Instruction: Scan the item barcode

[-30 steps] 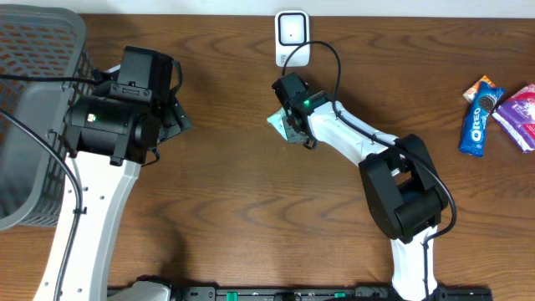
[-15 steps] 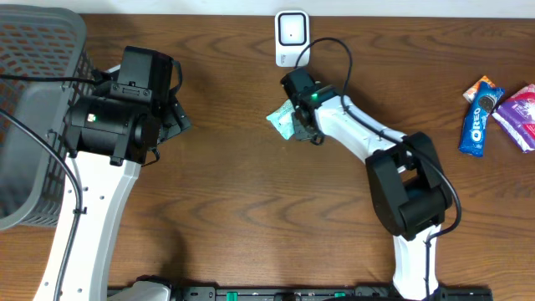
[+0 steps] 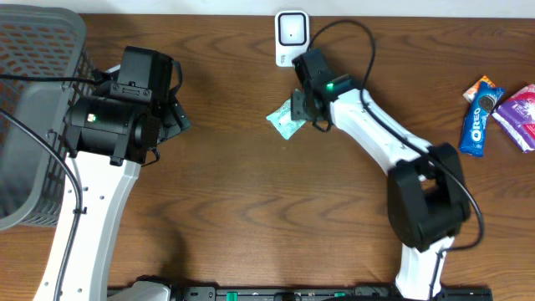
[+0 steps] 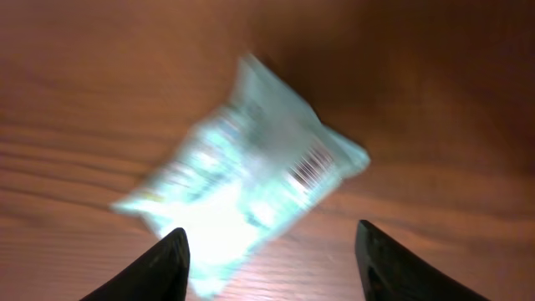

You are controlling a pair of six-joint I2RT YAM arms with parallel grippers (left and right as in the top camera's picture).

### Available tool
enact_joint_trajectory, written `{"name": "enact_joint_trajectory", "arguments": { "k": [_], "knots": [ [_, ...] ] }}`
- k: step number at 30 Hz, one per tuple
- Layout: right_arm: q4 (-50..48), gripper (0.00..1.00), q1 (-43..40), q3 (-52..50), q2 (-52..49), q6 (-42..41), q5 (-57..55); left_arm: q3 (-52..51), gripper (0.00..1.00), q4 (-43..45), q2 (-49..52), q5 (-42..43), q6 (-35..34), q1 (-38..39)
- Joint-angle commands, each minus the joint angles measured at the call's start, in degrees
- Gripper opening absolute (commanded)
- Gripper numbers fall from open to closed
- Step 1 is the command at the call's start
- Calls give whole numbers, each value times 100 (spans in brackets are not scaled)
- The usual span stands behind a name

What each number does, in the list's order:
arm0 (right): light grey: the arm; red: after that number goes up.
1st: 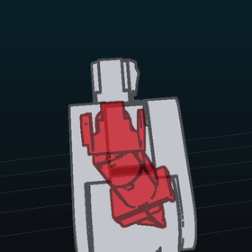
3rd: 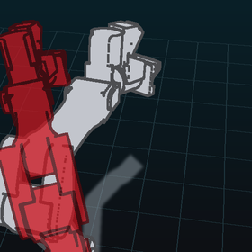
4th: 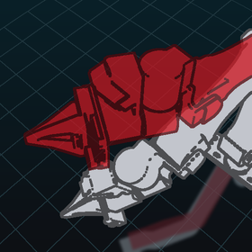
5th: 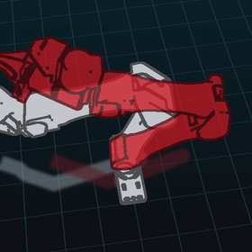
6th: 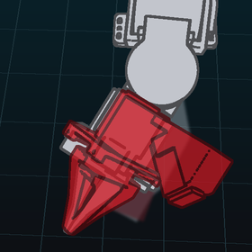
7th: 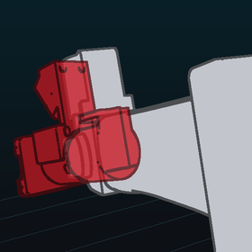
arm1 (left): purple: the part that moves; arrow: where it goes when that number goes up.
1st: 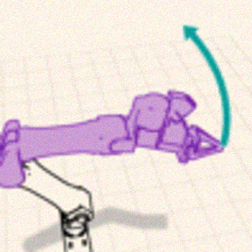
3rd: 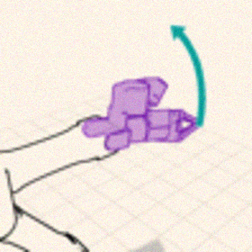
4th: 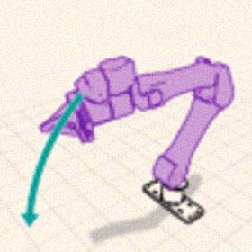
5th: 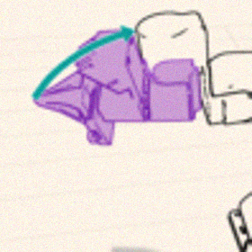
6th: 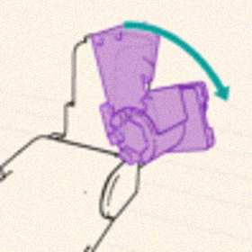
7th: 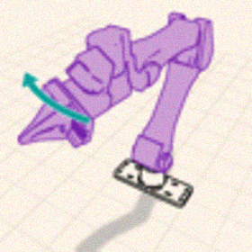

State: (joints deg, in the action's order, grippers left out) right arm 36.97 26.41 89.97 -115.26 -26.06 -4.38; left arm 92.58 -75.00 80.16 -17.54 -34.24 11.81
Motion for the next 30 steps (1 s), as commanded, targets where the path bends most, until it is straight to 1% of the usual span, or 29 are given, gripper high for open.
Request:
{"name": "enact_joint_trajectory", "arguments": {
  "k": [1, 4, 6, 11, 17, 20, 23, 26, 30],
  "knots": [
    [-173, 60, 142, 133, 179, -402, 175, 44, 98, -22, 22, -116, 59, -17],
    [-354, 57, 236, 92, 52, -782, 131, 44, 98, -20, 22, -116, 59, -17],
    [-463, 56, 339, 87, -157, -1154, -105, 44, 98, -20, 22, -116, 59, -17],
    [-660, 56, 520, 87, -708, -1626, -175, 44, 98, -22, 22, -116, 59, -17],
    [-334, 54, 560, 87, -1115, -1635, -313, 44, 98, -22, 22, -116, 59, -17],
    [79, 51, 544, 87, -1099, -1631, -514, 44, 98, -20, 22, -116, 59, -17],
    [575, 52, 531, 90, -1016, -1624, -813, 44, 98, -22, 22, -116, 59, -17],
    [977, 52, 501, 90, -887, -1257, -1119, 44, 98, -22, 22, -116, 59, -17],
    [1346, 56, 474, 114, -693, -739, -1410, 44, 98, -22, 22, -116, 59, -17]
  ]
}}
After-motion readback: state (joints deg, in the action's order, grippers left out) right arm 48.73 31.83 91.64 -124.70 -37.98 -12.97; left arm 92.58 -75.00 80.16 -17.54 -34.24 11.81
